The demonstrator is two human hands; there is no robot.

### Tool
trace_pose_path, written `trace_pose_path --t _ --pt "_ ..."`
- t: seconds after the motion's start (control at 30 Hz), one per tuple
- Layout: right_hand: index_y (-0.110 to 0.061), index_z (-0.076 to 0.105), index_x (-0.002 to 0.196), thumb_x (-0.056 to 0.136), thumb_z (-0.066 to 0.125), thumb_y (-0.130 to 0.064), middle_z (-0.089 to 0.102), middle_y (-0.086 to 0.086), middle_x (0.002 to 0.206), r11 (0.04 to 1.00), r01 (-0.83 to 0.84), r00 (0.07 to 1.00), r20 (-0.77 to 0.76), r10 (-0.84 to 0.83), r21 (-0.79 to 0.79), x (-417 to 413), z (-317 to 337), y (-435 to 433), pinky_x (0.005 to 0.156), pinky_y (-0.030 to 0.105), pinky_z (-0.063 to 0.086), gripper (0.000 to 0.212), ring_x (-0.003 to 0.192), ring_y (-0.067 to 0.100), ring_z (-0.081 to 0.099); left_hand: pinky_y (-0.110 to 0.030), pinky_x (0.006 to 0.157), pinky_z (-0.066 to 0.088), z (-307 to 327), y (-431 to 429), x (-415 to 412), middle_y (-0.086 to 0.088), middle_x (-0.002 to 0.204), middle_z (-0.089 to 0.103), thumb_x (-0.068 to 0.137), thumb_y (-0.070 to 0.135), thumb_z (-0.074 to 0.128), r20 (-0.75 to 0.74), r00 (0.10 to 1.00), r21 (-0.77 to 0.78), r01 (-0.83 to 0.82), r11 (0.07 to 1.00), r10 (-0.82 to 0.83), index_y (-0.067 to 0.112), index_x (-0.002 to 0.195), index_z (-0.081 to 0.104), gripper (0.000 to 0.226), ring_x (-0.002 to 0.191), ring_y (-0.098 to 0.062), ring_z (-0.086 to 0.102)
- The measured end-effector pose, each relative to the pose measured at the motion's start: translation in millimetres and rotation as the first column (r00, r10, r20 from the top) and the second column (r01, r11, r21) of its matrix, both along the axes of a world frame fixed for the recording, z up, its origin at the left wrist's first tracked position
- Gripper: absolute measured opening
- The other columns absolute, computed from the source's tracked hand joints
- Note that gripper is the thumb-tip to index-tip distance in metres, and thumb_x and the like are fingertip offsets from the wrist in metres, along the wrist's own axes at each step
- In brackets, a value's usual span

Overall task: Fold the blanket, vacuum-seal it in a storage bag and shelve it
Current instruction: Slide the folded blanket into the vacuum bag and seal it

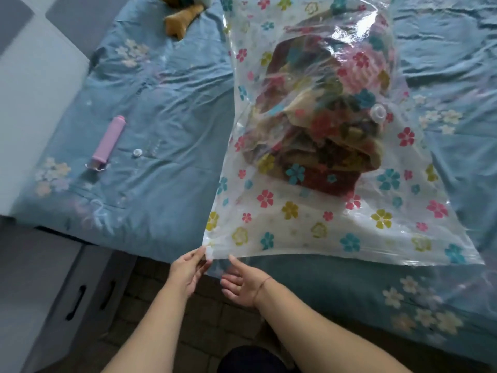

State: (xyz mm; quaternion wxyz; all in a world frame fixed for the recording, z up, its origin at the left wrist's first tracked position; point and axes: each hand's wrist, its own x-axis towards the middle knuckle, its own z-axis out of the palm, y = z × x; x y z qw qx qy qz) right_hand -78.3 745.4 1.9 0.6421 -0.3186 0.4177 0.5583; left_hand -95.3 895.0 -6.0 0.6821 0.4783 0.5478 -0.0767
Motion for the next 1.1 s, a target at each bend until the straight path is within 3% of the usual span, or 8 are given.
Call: trace_pose_path --t 0.13,0.23,0.33,0.57,0.77,0.87,1.0,1.1 --pt "-0.018 0.065 0.097 0.091 0.064 -0.038 0.064 -0.004 0.097 1.0 0.025 0.998 0.055 -0.026 0.009 3 12 48 0.086 0.025 0.043 0.021 0.088 0.008 0.056 -0.021 0.052 0.053 16 -4 1 -0.009 0.072 0.066 0.092 0.009 0.063 -0.038 0.995 0.149 0.098 0.984 -0.093 0.004 0.083 0.065 0.011 0.067 -0.019 0.062" --pt "-0.019 0.066 0.081 0.089 0.068 -0.032 0.065 -0.007 0.076 0.989 0.109 0.99 0.101 -0.099 -0.097 6 8 60 0.066 0.021 0.039 0.016 0.077 0.005 0.054 -0.022 0.057 0.048 20 -4 1 -0.007 0.076 0.066 0.092 0.013 0.064 -0.076 0.973 0.31 0.233 0.922 -0.22 0.005 0.085 0.067 0.012 0.073 -0.02 0.06" --pt "-0.016 0.066 0.074 0.087 0.07 -0.02 0.064 -0.008 0.056 0.974 0.204 0.972 0.141 -0.189 -0.103 4 0 68 0.063 0.021 0.036 0.015 0.068 0.006 0.051 -0.017 0.054 0.047 17 -1 2 -0.006 0.075 0.067 0.093 0.011 0.062 -0.073 0.969 0.334 0.247 0.91 -0.236 0.006 0.082 0.067 0.013 0.072 -0.018 0.062" --pt "-0.002 0.066 0.081 0.077 0.077 0.0 0.063 0.004 0.062 0.927 0.339 0.927 0.228 -0.299 -0.159 3 -10 75 0.044 0.016 0.045 0.012 0.055 0.01 0.054 -0.028 0.064 0.053 12 3 0 -0.004 0.076 0.067 0.092 0.015 0.062 -0.103 0.93 0.464 0.359 0.81 -0.353 0.007 0.083 0.065 0.013 0.07 -0.016 0.062" --pt "-0.009 0.06 0.078 0.081 0.072 0.003 0.064 0.0 0.059 0.876 0.461 0.88 0.203 -0.43 -0.142 19 -8 64 0.039 0.013 0.044 0.017 0.039 0.004 0.057 -0.03 0.067 0.046 14 12 13 -0.002 0.065 0.057 0.094 0.017 0.06 -0.045 0.935 0.465 0.331 0.821 -0.352 0.012 0.078 0.061 0.017 0.06 -0.013 0.051" --pt "-0.01 0.06 0.082 0.082 0.071 0.002 0.063 0.001 0.067 0.841 0.521 0.849 0.188 -0.494 -0.145 30 -8 49 0.039 0.013 0.044 0.016 0.039 0.003 0.058 -0.029 0.066 0.044 15 21 23 -0.002 0.063 0.055 0.094 0.014 0.06 -0.034 0.93 0.488 0.335 0.806 -0.366 0.013 0.075 0.059 0.019 0.057 -0.012 0.048" --pt "-0.008 0.06 0.084 0.083 0.071 -0.001 0.067 0.001 0.06 0.814 0.551 0.833 0.175 -0.524 -0.183 35 -14 15 0.038 0.013 0.045 0.013 0.042 0.005 0.061 -0.028 0.066 0.045 15 24 26 -0.001 0.067 0.056 0.095 0.014 0.059 -0.045 0.928 0.493 0.342 0.8 -0.369 0.012 0.077 0.06 0.018 0.059 -0.011 0.048" --pt "-0.006 0.063 0.091 0.08 0.074 -0.002 0.07 0.007 0.081 0.821 0.533 0.845 0.164 -0.509 -0.204 28 -15 3 0.046 0.017 0.053 0.016 0.057 0.012 0.069 -0.027 0.064 0.046 7 16 16 -0.003 0.07 0.059 0.093 0.019 0.061 -0.064 0.975 0.467 0.219 0.857 -0.215 0.009 0.082 0.065 0.015 0.06 -0.011 0.051"
